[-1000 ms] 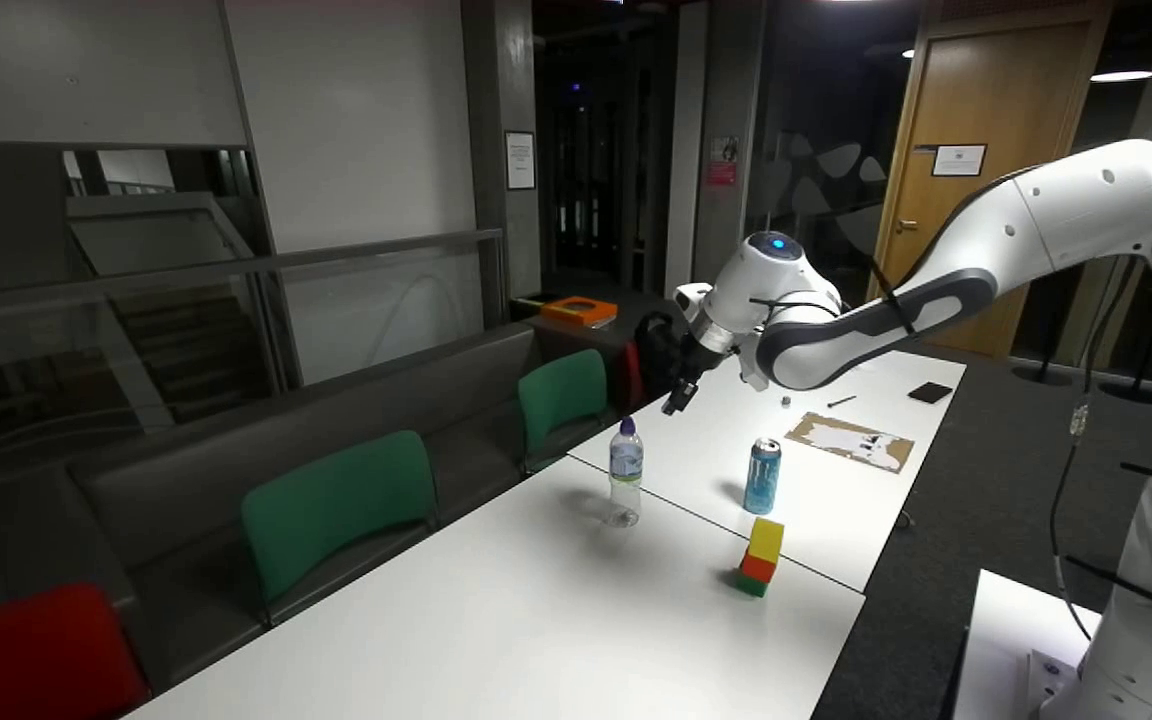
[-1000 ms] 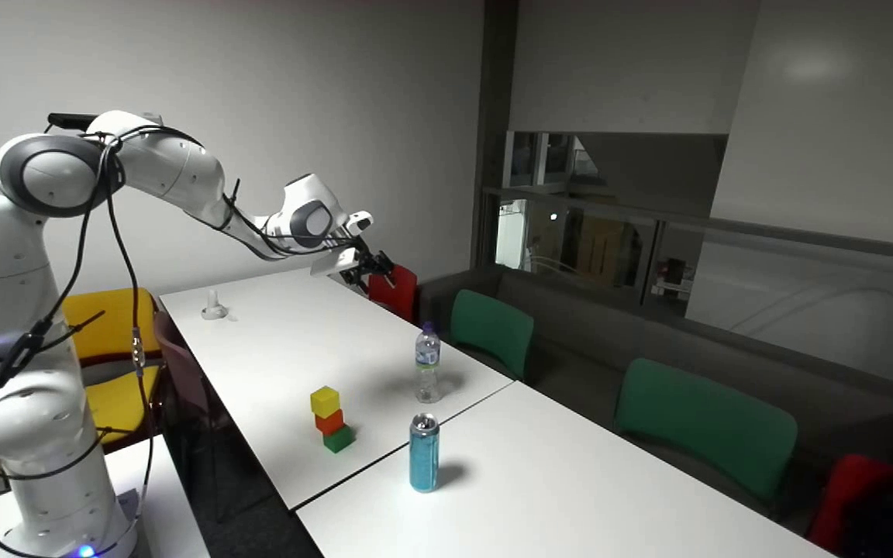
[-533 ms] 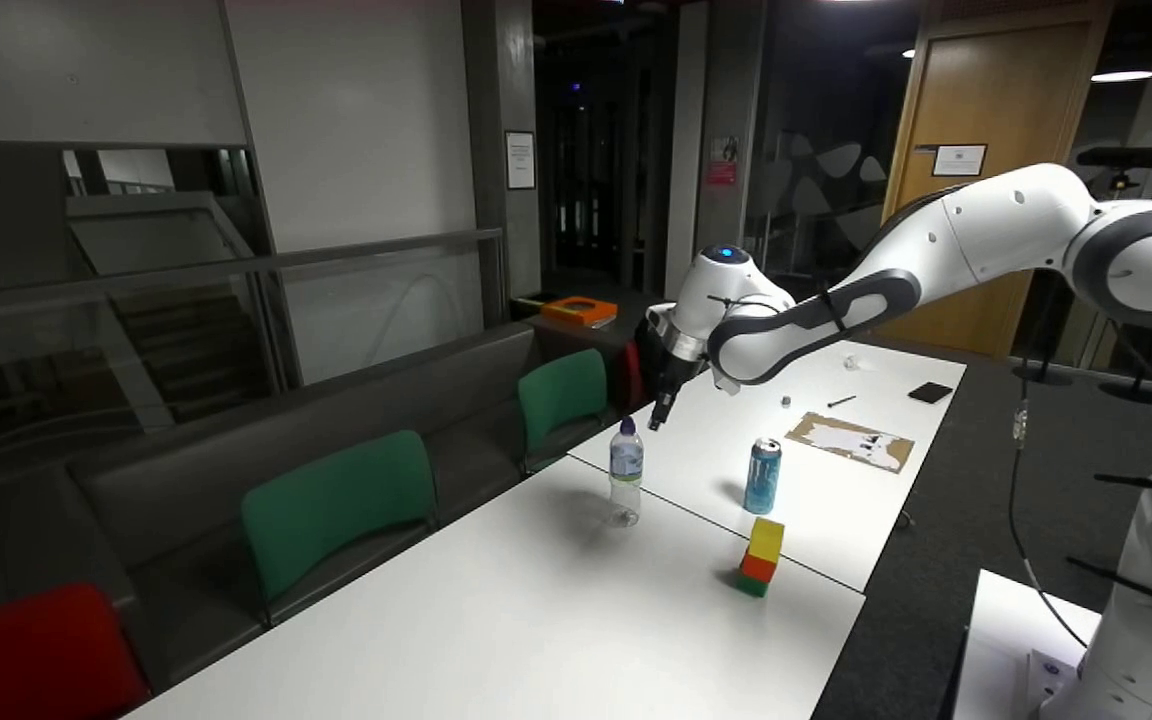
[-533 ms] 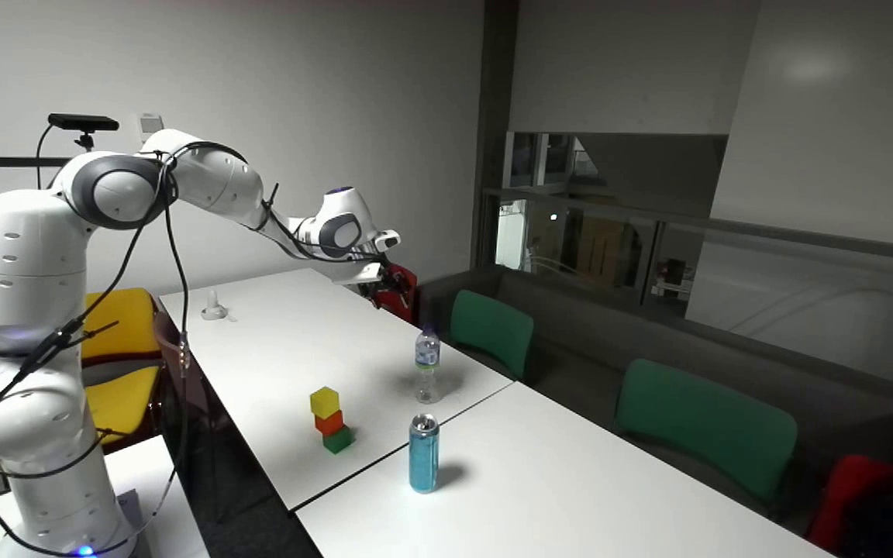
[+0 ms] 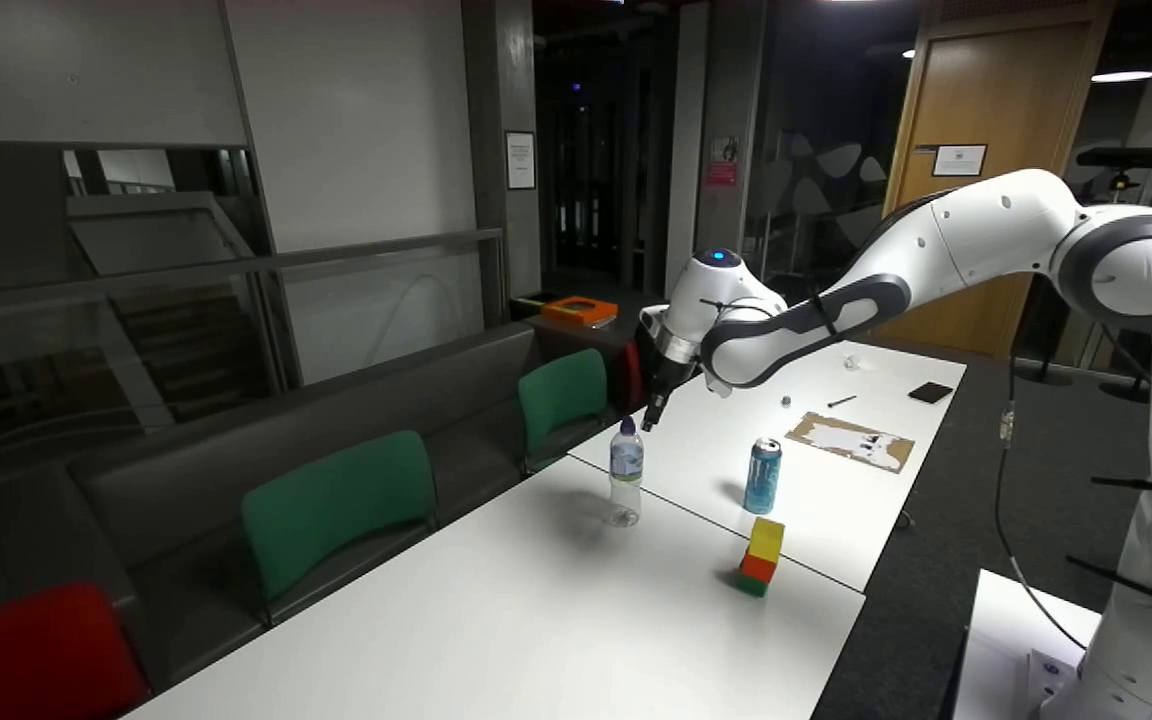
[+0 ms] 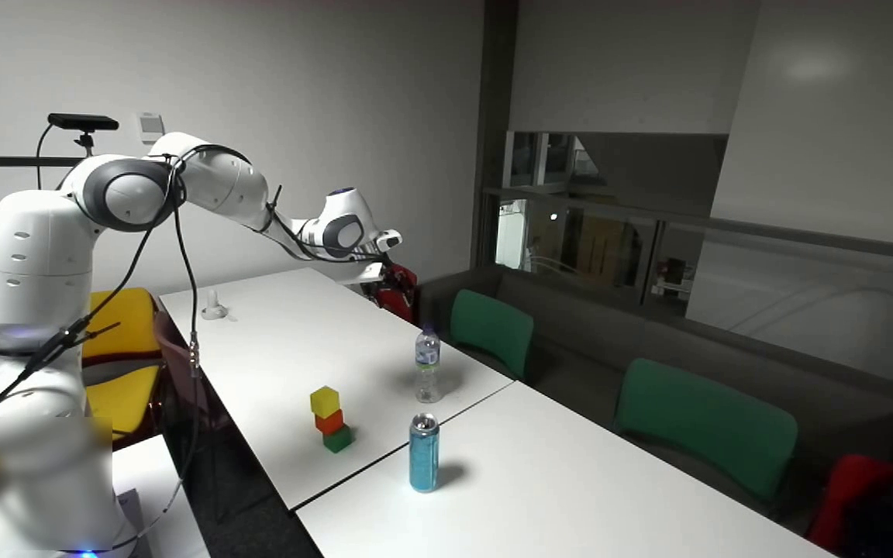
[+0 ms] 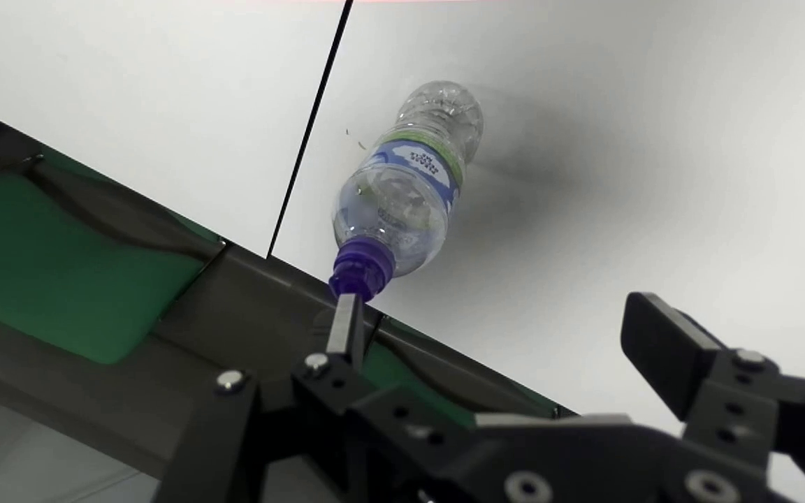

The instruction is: Move the bottle

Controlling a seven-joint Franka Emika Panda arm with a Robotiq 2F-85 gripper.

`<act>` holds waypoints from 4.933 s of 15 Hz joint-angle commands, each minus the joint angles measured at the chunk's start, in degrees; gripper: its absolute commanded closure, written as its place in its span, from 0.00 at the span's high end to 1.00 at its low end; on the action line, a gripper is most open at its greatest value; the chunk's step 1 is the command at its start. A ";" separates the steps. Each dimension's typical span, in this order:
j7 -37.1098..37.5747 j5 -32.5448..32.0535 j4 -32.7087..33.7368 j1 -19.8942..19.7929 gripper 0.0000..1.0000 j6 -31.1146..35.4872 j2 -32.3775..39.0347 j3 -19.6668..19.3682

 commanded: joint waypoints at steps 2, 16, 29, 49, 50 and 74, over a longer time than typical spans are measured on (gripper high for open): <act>6.29 -2.46 0.84 1.18 1.00 2.97 0.80 -1.99; 8.71 3.99 15.29 0.07 1.00 -3.40 12.20 -3.07; 8.46 4.77 27.07 -0.69 0.93 -11.34 20.88 -3.89; 9.55 4.03 26.57 0.66 0.09 -12.64 18.56 -3.99; 9.90 3.92 25.26 1.03 0.09 -12.03 17.10 -3.94; 3.01 14.61 -28.36 5.09 0.09 4.99 -18.67 3.44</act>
